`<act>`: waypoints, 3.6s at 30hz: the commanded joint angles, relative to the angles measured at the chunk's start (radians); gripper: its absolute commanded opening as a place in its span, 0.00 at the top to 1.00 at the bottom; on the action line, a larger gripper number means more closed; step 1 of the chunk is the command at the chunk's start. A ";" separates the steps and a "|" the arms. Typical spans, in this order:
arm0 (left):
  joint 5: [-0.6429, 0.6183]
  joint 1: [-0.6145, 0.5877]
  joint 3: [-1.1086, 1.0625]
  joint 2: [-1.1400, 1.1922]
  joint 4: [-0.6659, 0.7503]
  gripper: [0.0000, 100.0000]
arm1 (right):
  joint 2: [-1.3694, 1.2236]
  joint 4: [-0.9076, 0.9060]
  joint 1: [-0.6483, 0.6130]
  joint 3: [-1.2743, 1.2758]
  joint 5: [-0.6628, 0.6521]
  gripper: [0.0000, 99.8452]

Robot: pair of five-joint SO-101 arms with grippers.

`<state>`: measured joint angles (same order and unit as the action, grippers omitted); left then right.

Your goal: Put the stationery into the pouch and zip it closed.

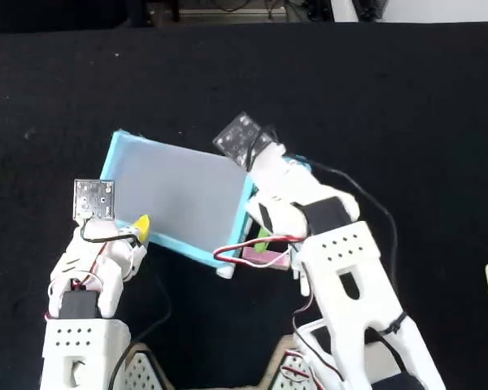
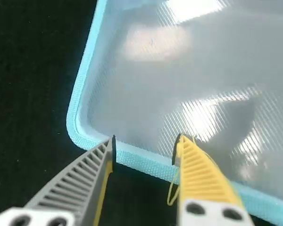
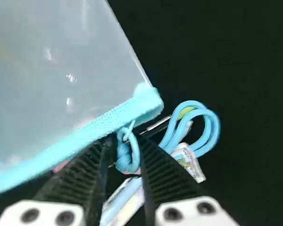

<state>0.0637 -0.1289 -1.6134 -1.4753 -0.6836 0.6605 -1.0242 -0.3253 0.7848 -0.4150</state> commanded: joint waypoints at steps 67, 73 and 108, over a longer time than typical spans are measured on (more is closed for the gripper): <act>0.002 0.010 0.012 -0.009 0.002 0.78 | 0.031 -0.172 -0.095 -0.091 -0.101 0.99; 0.000 0.010 0.012 -0.009 0.003 0.78 | 0.031 -0.218 -0.249 -0.240 -0.101 0.99; 0.002 0.001 0.015 -0.009 -0.003 0.78 | 0.805 0.190 -0.262 0.634 -0.150 0.99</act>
<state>0.0637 -0.1304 -1.6134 -1.4753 -0.6836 1.4016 -0.8892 -0.6091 1.3924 -0.6222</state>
